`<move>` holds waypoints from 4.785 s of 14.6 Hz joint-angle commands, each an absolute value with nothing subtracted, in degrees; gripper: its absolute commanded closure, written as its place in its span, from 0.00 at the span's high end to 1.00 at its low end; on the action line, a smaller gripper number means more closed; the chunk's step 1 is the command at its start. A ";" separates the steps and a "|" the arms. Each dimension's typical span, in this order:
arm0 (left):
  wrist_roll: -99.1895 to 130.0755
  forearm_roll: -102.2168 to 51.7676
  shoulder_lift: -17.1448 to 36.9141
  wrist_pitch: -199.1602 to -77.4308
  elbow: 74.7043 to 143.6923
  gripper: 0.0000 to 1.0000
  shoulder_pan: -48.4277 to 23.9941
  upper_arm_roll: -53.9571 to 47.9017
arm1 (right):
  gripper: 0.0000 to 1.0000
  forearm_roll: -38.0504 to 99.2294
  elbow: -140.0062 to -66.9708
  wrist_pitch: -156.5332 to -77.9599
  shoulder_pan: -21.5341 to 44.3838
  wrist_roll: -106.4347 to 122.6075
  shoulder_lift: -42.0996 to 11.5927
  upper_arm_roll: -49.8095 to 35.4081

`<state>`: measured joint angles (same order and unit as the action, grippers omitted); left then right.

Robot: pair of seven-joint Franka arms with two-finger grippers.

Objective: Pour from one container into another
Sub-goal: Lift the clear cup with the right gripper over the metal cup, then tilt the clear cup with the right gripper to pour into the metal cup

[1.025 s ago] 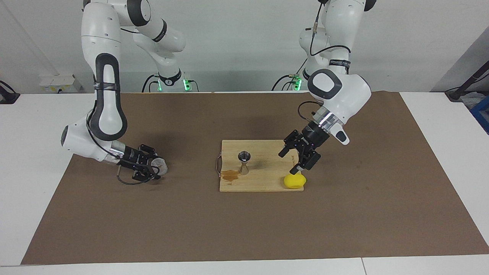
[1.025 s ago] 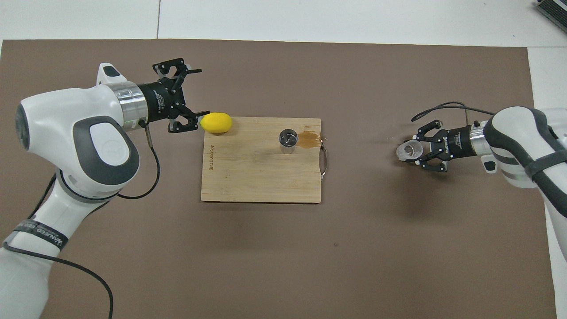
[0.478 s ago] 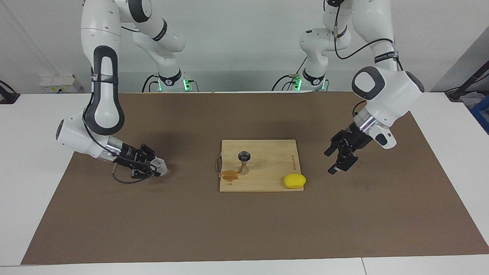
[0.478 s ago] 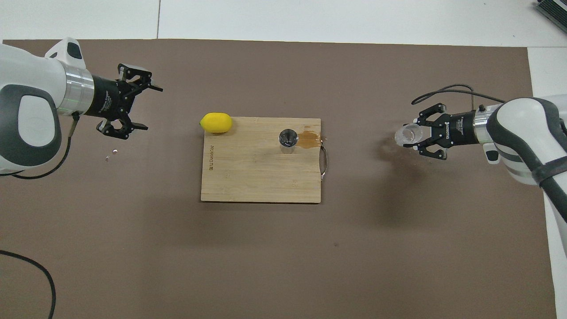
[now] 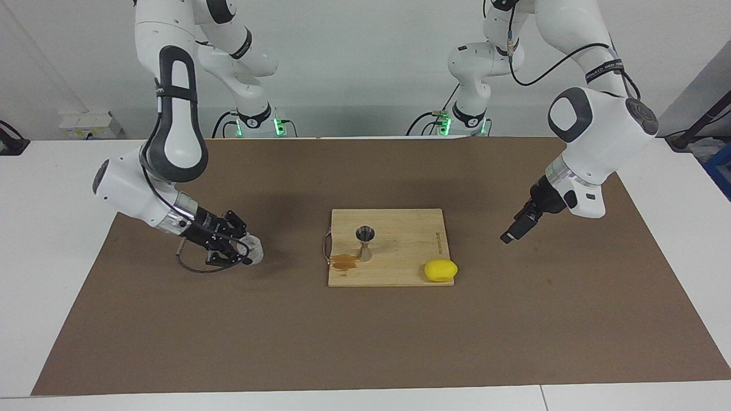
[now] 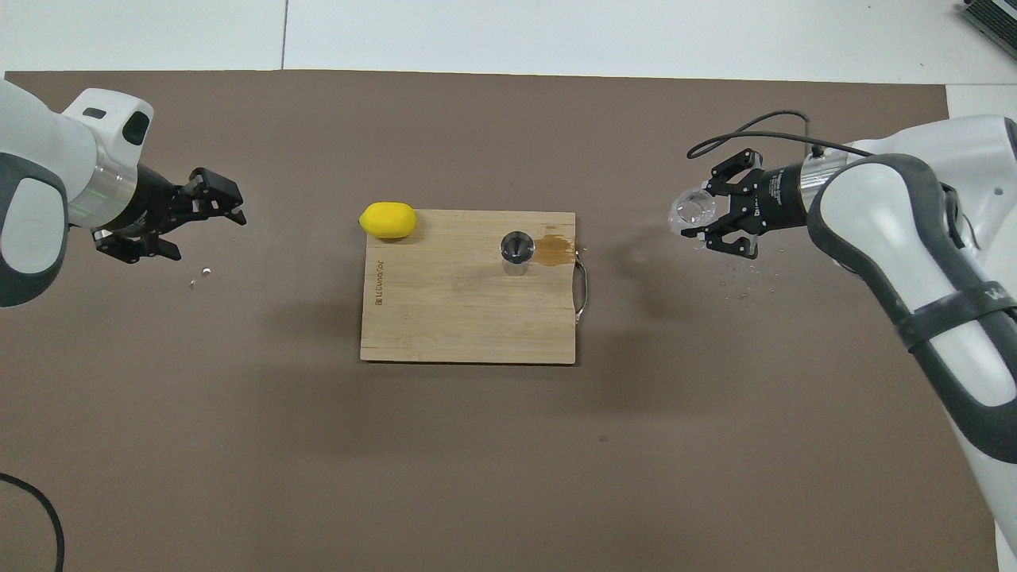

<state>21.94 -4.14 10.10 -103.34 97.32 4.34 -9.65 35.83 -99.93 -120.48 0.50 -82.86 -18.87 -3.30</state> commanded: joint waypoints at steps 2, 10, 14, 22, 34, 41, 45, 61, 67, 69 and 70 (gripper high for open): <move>5.22 1.49 6.42 -97.21 98.00 1.00 5.97 -9.93 | 0.00 29.11 -94.05 -120.94 5.43 -90.16 -21.53 -3.25; 4.57 1.14 4.75 -96.06 98.00 1.00 -3.05 -2.66 | 0.00 10.93 -84.92 -118.74 15.02 -103.43 -25.22 -3.25; 1.93 1.14 -0.52 -94.75 97.74 1.00 -3.60 -2.20 | 0.00 6.42 -81.67 -116.82 17.66 -105.56 -26.62 -3.25; 0.97 -0.35 -0.88 -86.13 90.88 1.00 -3.08 -2.02 | 0.00 -5.08 -79.72 -115.49 23.99 -105.64 -26.63 -3.25; -1.67 -0.35 -1.58 -86.40 92.37 1.00 -2.90 -1.76 | 0.00 -13.88 -80.77 -116.19 26.45 -105.64 -26.63 -3.60; -1.58 -0.35 -2.02 -86.48 93.16 1.00 -2.81 -1.76 | 0.00 -19.42 -82.00 -115.66 28.21 -105.47 -26.46 -3.69; -1.49 -0.35 -2.02 -86.40 93.16 1.00 -2.99 -1.76 | 0.00 -21.00 -82.79 -115.49 28.65 -105.47 -26.10 -3.69; -1.49 -0.35 -2.02 -86.40 93.16 1.00 -2.90 -1.76 | 0.00 -24.79 -84.02 -113.55 30.76 -104.68 -24.96 -3.78; -1.58 -0.35 -2.02 -86.40 93.16 1.00 -2.90 -1.76 | 0.00 -25.05 -84.02 -113.55 30.85 -104.59 -24.96 -3.78; -1.49 -0.35 -2.02 -86.40 93.16 1.00 -2.90 -1.76 | 0.00 -25.05 -83.94 -113.55 30.85 -104.59 -24.96 -3.78; -1.49 -0.35 -2.02 -86.40 93.16 1.00 -2.90 -1.76 | 0.00 -25.22 -83.94 -113.55 30.85 -104.59 -25.05 -3.78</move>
<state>-0.86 0.06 -1.57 -87.02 92.80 -2.65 -2.16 -23.33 -82.52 -113.90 31.00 -104.42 -26.32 -3.44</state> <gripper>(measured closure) 0.000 0.498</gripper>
